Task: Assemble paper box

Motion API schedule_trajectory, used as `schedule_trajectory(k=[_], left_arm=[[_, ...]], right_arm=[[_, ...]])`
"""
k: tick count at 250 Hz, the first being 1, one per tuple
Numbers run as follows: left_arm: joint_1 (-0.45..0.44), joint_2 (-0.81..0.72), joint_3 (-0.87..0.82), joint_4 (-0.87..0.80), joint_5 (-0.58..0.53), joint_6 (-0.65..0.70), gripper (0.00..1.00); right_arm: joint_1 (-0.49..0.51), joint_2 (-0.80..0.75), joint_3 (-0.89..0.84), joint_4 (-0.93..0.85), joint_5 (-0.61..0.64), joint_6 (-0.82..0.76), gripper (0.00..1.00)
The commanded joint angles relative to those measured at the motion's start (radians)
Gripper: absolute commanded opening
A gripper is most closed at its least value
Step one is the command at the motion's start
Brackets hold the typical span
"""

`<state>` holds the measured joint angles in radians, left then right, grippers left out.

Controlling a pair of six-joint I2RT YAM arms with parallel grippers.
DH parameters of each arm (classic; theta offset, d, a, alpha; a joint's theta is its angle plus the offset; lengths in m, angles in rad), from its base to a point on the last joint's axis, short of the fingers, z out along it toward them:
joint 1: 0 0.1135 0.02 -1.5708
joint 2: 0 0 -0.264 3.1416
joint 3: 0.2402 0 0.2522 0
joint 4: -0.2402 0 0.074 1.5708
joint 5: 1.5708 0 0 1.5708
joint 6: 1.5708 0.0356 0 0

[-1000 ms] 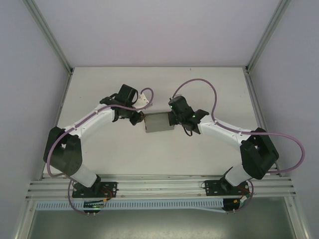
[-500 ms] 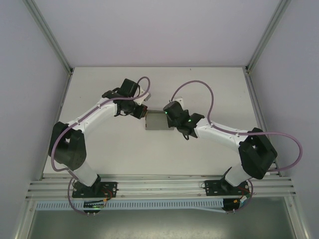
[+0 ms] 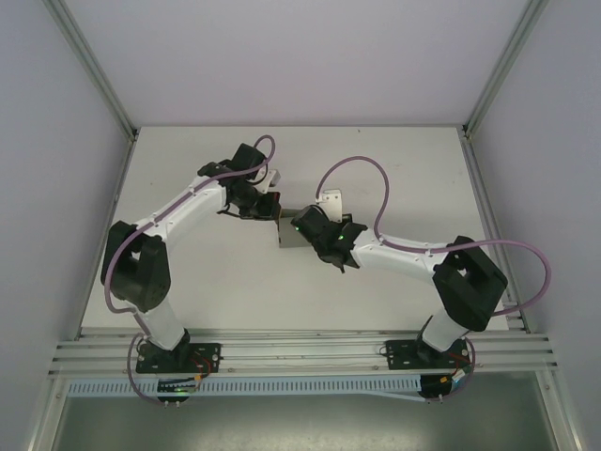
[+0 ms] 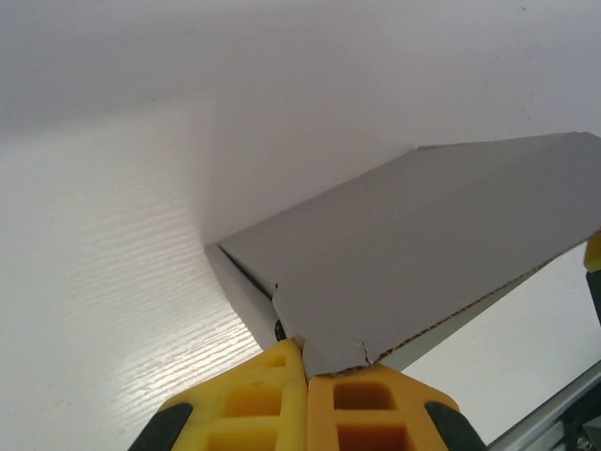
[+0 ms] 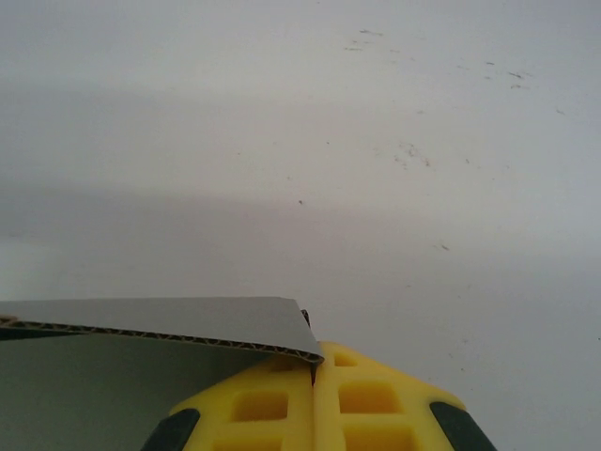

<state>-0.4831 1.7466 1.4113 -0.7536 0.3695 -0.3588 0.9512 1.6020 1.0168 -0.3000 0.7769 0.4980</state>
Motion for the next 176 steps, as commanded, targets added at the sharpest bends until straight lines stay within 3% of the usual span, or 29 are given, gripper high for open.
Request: schedule_trajectory(k=[1, 52, 120, 176], left_arm=[[-0.006, 0.008, 0.033, -0.044, 0.047, -0.094, 0.00], [-0.005, 0.024, 0.011, 0.016, 0.126, -0.142, 0.00], [-0.019, -0.025, -0.117, 0.035, -0.066, -0.115, 0.00], [-0.111, -0.086, -0.263, 0.129, -0.156, -0.100, 0.00]], right_arm=[[0.015, 0.034, 0.000, -0.067, 0.001, 0.043, 0.00], [0.023, 0.035, -0.005, -0.061, -0.003, 0.054, 0.00], [0.026, 0.032, -0.035, -0.015, -0.026, 0.058, 0.00], [0.046, 0.011, -0.070, 0.022, 0.006, 0.078, 0.00]])
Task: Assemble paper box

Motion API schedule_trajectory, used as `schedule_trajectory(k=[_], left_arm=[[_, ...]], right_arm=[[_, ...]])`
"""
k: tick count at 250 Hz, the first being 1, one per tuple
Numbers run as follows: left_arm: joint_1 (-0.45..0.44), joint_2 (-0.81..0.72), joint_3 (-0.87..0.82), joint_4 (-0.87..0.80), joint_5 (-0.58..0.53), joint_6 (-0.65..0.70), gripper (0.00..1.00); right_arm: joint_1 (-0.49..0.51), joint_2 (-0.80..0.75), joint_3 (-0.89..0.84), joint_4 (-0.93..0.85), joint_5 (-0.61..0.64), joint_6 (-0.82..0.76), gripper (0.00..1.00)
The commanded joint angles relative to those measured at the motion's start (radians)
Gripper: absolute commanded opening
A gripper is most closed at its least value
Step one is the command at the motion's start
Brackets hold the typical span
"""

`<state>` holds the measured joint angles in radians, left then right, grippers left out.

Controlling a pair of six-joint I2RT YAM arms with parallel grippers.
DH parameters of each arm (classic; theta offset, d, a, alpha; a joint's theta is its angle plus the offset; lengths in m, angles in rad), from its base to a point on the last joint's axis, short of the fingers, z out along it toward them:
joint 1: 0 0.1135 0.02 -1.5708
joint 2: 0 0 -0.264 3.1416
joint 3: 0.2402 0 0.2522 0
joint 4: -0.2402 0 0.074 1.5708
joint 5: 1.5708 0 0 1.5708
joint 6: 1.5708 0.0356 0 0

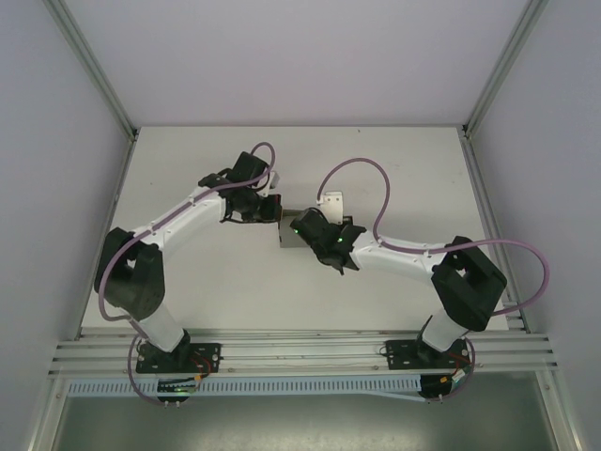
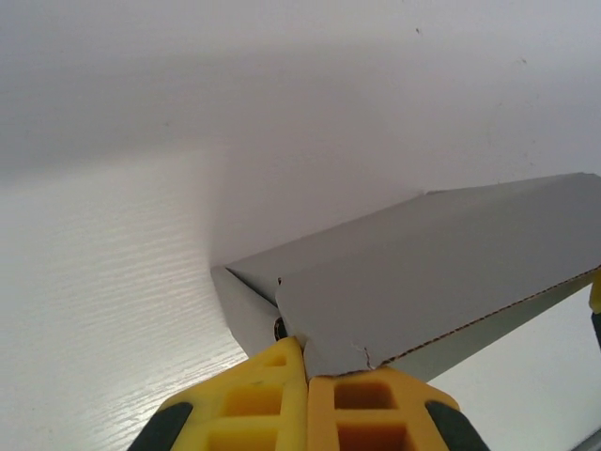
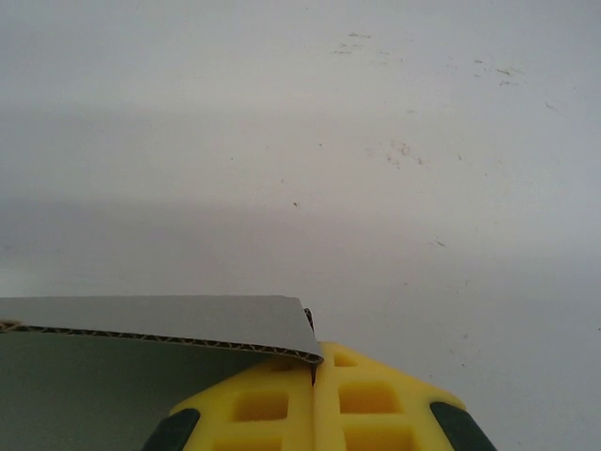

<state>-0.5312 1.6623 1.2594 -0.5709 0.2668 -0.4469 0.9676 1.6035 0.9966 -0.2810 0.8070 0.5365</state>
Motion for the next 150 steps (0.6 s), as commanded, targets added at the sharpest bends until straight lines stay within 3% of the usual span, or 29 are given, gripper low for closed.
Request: schedule_trajectory(k=[1, 86, 150], left_arm=[[-0.064, -0.002, -0.114, -0.052, -0.054, -0.012, 0.00], [-0.191, 0.004, -0.294, 0.078, -0.099, -0.129, 0.00], [-0.210, 0.004, -0.379, 0.104, -0.110, -0.168, 0.00]], right_arm=[[0.030, 0.008, -0.051, 0.004, -0.023, 0.039, 0.00], [0.064, -0.009, -0.143, 0.085, -0.016, 0.107, 0.00], [0.080, -0.032, -0.168, 0.080, -0.006, 0.122, 0.01]])
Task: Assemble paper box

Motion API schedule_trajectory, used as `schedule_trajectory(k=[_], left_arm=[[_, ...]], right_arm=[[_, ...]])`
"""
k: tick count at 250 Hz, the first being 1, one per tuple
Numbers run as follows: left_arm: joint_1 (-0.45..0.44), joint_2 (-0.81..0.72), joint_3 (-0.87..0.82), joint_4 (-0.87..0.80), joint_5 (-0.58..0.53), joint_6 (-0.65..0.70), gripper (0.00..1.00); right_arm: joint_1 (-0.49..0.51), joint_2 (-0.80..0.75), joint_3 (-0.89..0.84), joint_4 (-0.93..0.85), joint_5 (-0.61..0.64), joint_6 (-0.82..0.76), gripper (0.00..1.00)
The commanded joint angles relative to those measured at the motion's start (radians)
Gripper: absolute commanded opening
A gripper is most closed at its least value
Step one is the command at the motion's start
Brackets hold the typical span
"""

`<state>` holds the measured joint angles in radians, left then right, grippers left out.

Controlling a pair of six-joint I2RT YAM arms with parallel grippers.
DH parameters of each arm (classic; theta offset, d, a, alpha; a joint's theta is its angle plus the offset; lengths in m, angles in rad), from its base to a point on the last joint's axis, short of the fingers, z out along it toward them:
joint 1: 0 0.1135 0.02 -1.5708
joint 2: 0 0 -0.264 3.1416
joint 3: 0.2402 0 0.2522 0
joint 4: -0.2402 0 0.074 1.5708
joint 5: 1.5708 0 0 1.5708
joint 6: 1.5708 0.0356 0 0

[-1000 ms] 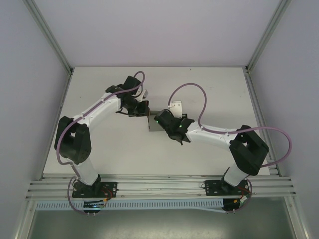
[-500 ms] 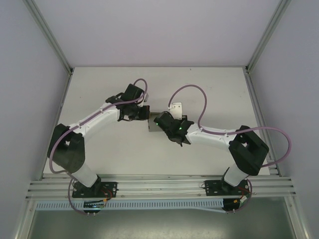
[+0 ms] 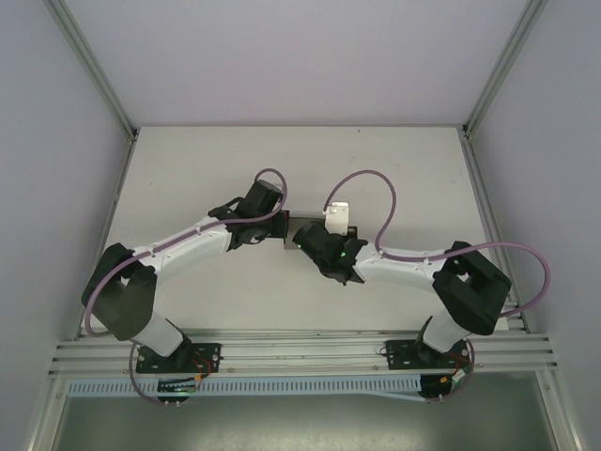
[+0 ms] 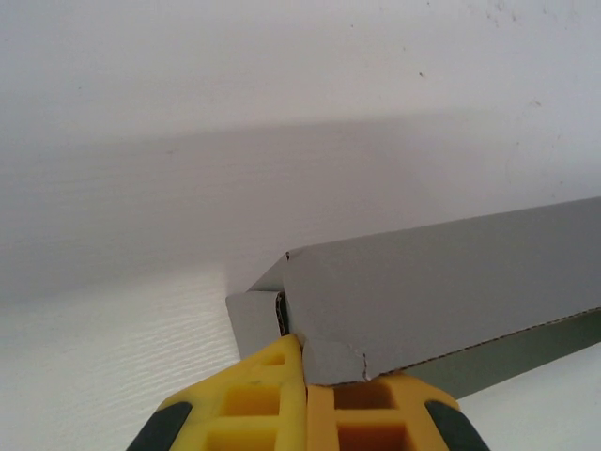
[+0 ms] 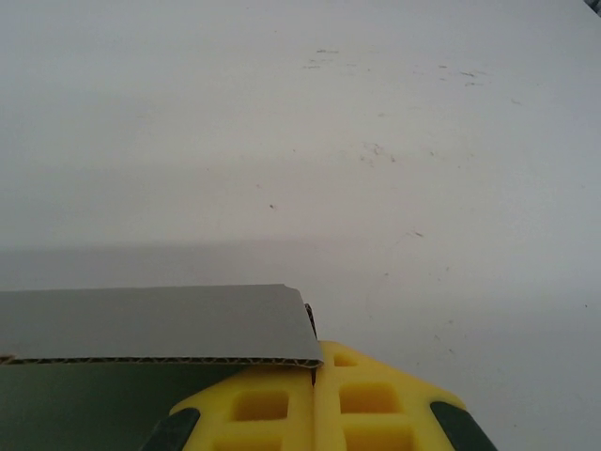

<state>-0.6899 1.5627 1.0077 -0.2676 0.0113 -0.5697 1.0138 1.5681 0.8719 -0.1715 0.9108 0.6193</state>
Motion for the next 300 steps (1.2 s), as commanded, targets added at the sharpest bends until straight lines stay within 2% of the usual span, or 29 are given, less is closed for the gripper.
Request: schedule_trajectory(k=[1, 33, 73, 130, 164, 203, 259, 292, 300], left_arm=[[-0.051, 0.102, -0.128, -0.199, 0.145, -0.046, 0.00], [-0.053, 0.084, -0.158, -0.192, 0.113, -0.047, 0.00], [-0.056, 0.060, -0.190, -0.138, 0.118, -0.031, 0.00], [-0.061, 0.086, -0.166, -0.146, 0.096, -0.001, 0.00], [-0.063, 0.085, -0.162, -0.149, 0.076, 0.006, 0.00], [-0.065, 0.070, -0.161, -0.133, 0.076, 0.020, 0.00], [-0.070, 0.036, -0.156, -0.125, 0.044, 0.049, 0.00], [-0.071, 0.022, -0.142, -0.128, 0.044, 0.070, 0.00], [-0.071, 0.016, -0.139, -0.125, 0.051, 0.076, 0.03]], right_arm=[[0.034, 0.001, -0.045, -0.030, -0.110, 0.039, 0.02], [0.025, -0.044, -0.051, -0.051, -0.128, -0.004, 0.11], [-0.012, -0.117, -0.035, -0.057, -0.229, -0.092, 0.44], [-0.117, -0.256, -0.071, 0.010, -0.402, -0.093, 0.61], [-0.185, -0.345, -0.101, 0.041, -0.441, -0.098, 0.65], [-0.274, -0.358, -0.115, 0.045, -0.504, -0.075, 0.66], [-0.311, -0.287, -0.122, 0.012, -0.548, -0.031, 0.64], [-0.312, -0.266, -0.190, 0.025, -0.582, 0.044, 0.61], [-0.311, -0.266, -0.214, 0.041, -0.591, 0.063, 0.60]])
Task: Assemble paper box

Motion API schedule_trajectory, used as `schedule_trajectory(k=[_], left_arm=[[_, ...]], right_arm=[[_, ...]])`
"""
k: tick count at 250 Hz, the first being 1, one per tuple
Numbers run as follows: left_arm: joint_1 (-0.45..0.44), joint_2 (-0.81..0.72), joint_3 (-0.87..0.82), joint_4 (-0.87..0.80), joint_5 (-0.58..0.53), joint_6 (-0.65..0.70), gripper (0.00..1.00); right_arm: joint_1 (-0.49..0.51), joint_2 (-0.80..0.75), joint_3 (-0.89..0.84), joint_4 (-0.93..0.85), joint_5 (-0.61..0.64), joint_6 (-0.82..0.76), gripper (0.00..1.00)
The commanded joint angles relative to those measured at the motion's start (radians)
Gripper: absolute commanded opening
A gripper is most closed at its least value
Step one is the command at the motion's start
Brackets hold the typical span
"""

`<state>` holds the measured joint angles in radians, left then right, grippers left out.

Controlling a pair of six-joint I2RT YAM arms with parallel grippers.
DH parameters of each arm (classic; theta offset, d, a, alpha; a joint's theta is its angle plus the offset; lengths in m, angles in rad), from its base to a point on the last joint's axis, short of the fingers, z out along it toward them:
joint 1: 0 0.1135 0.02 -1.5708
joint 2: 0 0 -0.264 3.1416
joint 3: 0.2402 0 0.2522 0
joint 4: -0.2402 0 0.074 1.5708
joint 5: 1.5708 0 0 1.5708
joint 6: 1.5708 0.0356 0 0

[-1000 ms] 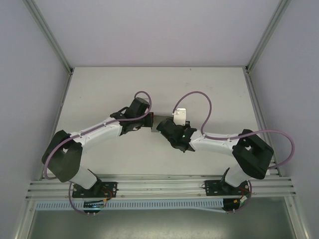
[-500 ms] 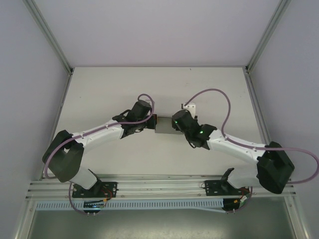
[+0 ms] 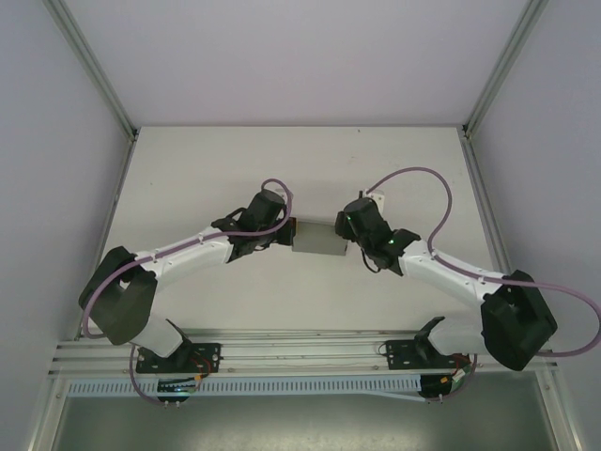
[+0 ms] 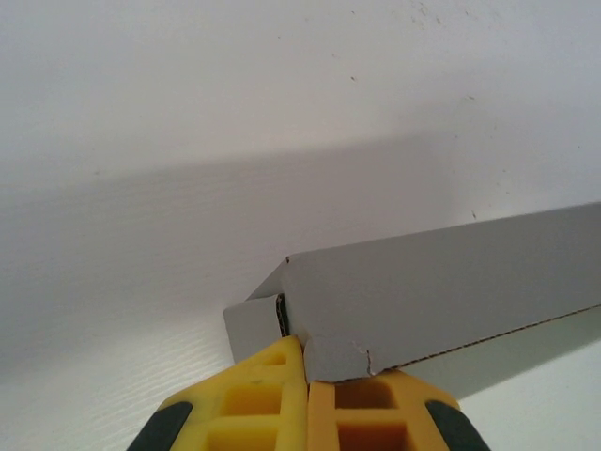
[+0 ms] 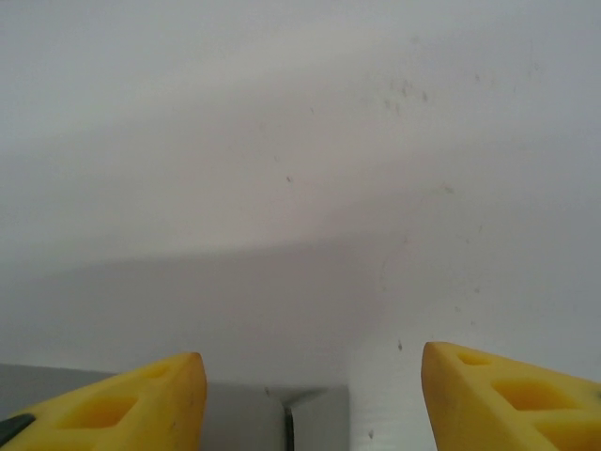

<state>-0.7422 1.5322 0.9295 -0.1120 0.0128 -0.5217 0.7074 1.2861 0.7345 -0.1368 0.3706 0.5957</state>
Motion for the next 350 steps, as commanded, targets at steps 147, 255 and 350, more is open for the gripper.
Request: schedule_trajectory(k=[147, 255, 350], left_arm=[[-0.022, -0.109, 0.049, -0.340, 0.225, 0.146, 0.76], [0.109, -0.004, 0.154, -0.302, 0.220, -0.068, 0.99], [0.178, 0.069, -0.022, -0.152, 0.391, -0.104, 0.56]], right_arm=[[-0.002, 0.019, -0.227, 0.113, -0.110, 0.211, 0.54], [-0.001, 0.022, -0.264, 0.126, -0.083, 0.180, 0.50], [-0.011, 0.074, -0.255, 0.138, -0.090, 0.174, 0.46]])
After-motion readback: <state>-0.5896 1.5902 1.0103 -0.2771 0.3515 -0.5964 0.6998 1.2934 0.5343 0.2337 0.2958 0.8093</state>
